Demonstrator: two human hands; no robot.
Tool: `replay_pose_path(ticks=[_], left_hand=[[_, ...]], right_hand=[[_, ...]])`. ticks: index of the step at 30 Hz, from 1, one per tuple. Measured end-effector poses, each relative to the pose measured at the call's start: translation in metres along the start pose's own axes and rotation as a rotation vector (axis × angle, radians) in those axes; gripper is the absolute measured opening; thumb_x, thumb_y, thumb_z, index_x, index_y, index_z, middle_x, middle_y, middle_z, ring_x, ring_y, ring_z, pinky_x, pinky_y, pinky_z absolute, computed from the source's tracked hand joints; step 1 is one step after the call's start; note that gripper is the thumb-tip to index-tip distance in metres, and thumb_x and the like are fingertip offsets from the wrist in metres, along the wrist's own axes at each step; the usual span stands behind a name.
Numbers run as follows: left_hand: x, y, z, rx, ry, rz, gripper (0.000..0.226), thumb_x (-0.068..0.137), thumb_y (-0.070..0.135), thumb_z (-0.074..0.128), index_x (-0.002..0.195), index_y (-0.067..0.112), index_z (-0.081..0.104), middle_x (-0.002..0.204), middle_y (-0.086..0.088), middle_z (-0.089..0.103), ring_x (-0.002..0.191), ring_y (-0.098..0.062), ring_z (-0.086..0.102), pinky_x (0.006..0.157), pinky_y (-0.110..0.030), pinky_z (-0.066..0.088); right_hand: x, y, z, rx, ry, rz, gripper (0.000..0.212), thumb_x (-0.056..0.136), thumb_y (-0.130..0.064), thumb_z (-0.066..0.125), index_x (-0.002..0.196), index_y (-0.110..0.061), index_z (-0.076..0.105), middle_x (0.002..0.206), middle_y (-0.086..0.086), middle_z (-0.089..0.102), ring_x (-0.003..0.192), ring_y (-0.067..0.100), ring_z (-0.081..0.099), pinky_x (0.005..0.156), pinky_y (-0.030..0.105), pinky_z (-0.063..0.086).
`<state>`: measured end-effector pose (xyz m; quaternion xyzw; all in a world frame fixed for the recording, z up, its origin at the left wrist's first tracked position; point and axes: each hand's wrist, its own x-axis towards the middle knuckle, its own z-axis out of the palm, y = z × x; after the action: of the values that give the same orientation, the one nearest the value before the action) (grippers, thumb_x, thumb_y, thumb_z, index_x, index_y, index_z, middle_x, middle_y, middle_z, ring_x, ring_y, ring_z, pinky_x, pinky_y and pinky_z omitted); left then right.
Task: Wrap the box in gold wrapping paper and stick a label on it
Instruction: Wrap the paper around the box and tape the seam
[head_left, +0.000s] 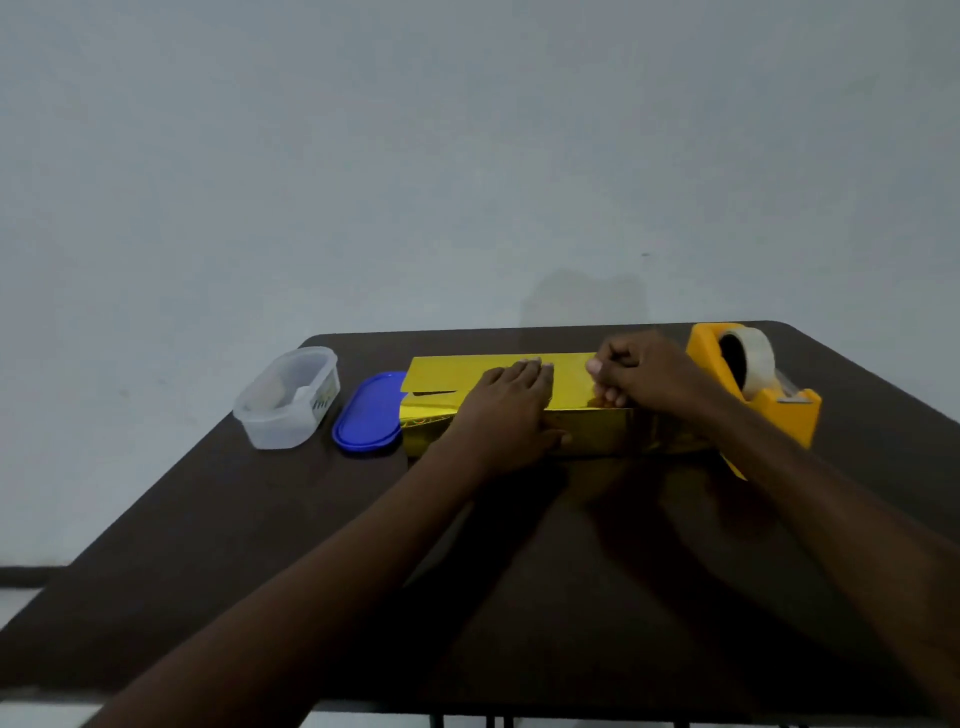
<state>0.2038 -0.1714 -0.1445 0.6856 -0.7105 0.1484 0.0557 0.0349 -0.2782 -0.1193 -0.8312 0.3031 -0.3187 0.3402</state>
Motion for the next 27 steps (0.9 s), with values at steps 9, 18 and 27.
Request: replay_pose_path(ticks=[9, 18, 27], left_hand=[[-0.043, -0.055, 0.001, -0.113, -0.026, -0.124, 0.09, 0.092, 0.062, 0.045, 0.156, 0.01, 0.009, 0.164, -0.009, 0.007, 0.151, -0.02, 0.004, 0.119, -0.035, 0.012], [-0.042, -0.056, 0.006, -0.183, -0.031, -0.176, 0.092, 0.092, 0.062, 0.049, 0.155, 0.008, 0.01, 0.163, -0.01, 0.01, 0.151, -0.023, 0.006, 0.12, -0.039, 0.016], [-0.041, -0.056, 0.008, -0.186, -0.008, -0.18, 0.091, 0.091, 0.061, 0.05, 0.155, 0.007, 0.013, 0.162, -0.013, 0.014, 0.15, -0.025, 0.01, 0.121, -0.041, 0.019]], right_hand=[[0.009, -0.013, -0.002, -0.021, -0.142, 0.003, 0.026, 0.095, -0.023, 0.062, 0.078, -0.004, 0.065, 0.069, 0.008, 0.072, 0.057, 0.016, 0.062, 0.056, 0.029, 0.05], [0.047, -0.059, 0.016, -0.079, -0.486, -0.047, 0.034, 0.095, -0.027, 0.061, 0.071, -0.003, 0.061, 0.06, 0.008, 0.057, 0.049, 0.015, 0.043, 0.043, 0.023, 0.034], [0.082, -0.075, 0.04, -0.28, -0.716, 0.089, 0.036, 0.093, -0.031, 0.063, 0.065, -0.009, 0.055, 0.055, 0.003, 0.048, 0.042, 0.013, 0.034, 0.043, 0.019, 0.027]])
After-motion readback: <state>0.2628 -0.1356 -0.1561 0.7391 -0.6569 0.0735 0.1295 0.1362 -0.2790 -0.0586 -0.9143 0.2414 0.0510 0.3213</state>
